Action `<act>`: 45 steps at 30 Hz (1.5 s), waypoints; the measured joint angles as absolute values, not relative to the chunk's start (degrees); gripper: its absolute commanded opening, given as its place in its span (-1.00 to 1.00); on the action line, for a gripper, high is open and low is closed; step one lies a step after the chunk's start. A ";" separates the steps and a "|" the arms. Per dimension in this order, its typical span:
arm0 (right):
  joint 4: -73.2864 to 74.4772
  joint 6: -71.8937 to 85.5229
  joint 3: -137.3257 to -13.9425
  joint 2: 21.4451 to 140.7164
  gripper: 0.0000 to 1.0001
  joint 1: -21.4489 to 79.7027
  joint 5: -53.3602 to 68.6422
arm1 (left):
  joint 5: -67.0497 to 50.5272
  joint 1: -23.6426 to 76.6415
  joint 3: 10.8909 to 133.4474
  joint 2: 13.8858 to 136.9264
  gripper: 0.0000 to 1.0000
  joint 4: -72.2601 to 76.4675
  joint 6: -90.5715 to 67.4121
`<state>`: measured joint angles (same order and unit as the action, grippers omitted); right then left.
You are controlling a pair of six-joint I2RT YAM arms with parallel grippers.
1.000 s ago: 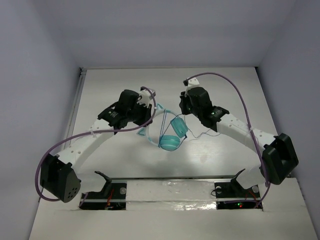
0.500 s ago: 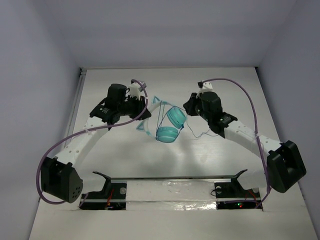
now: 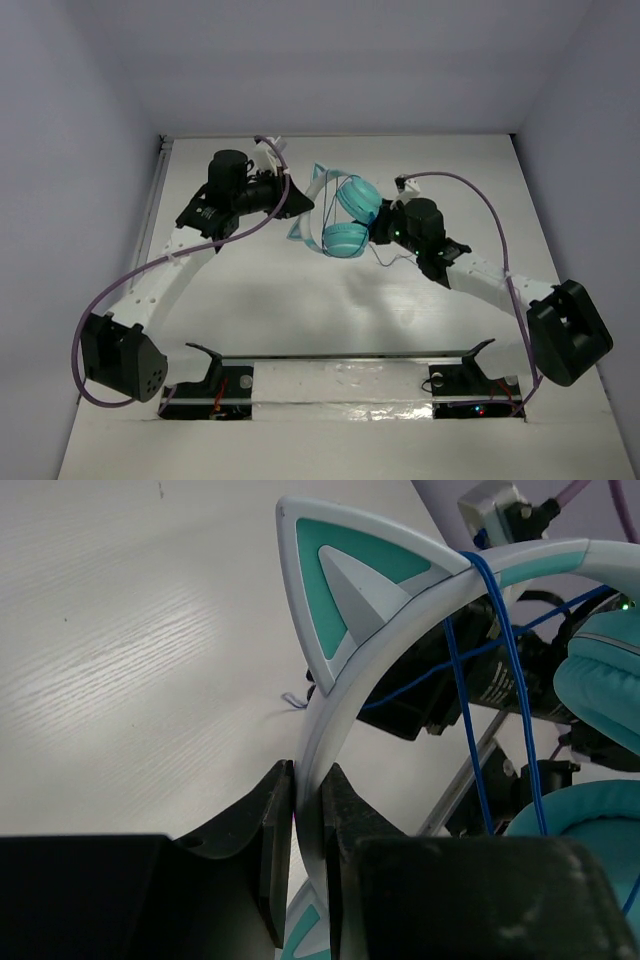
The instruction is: Wrap the headphones
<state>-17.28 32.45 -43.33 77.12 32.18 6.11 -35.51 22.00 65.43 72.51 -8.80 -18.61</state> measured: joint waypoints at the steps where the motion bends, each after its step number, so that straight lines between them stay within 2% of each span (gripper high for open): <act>1: -18.04 32.77 -42.59 77.12 -0.18 32.18 7.01 | -35.33 22.00 65.71 72.82 -1.00 -8.75 -19.46; 14: -19.97 32.77 -40.27 77.17 -0.16 32.18 7.01 | -29.04 20.01 79.29 74.30 -1.00 -13.78 -22.28; 17: -19.59 32.77 -39.40 76.05 -0.22 32.18 4.16 | -28.77 20.01 83.99 75.07 -1.00 -14.90 -22.24; 19: -18.09 32.60 -38.11 73.36 -0.57 32.18 1.72 | -28.80 19.88 86.17 75.64 -1.00 -15.31 -22.26; 21: -16.69 32.27 -37.50 70.11 -1.00 32.18 -0.38 | -28.64 19.79 87.53 76.09 -1.00 -15.94 -22.26; 23: -16.19 32.32 -37.19 66.85 -1.00 32.18 -2.26 | -28.25 19.75 88.29 76.62 -1.00 -16.88 -22.22; 26: -16.93 31.97 -35.77 63.48 -0.50 32.14 -3.38 | -27.24 19.46 89.14 77.54 -1.00 -18.74 -22.11; 27: -16.84 31.55 -35.40 63.22 -0.26 32.14 -3.53 | -26.81 19.38 89.36 77.80 -1.00 -19.33 -22.02; 30: -15.44 30.02 -35.07 64.10 -0.02 32.14 -4.08 | -25.45 19.29 89.84 78.24 -1.00 -21.17 -21.76; 38: -13.50 26.70 -34.48 64.20 0.08 32.14 -3.22 | -23.57 19.11 94.61 78.89 -1.00 -24.32 -20.88; 45: -12.80 26.22 -35.97 74.98 0.28 32.14 -6.96 | -23.51 19.11 95.81 78.89 -1.00 -24.60 -20.49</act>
<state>-12.80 26.22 -35.97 74.98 32.14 -6.96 -23.51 19.11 95.81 78.89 -24.60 -20.49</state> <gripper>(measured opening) 0.628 0.105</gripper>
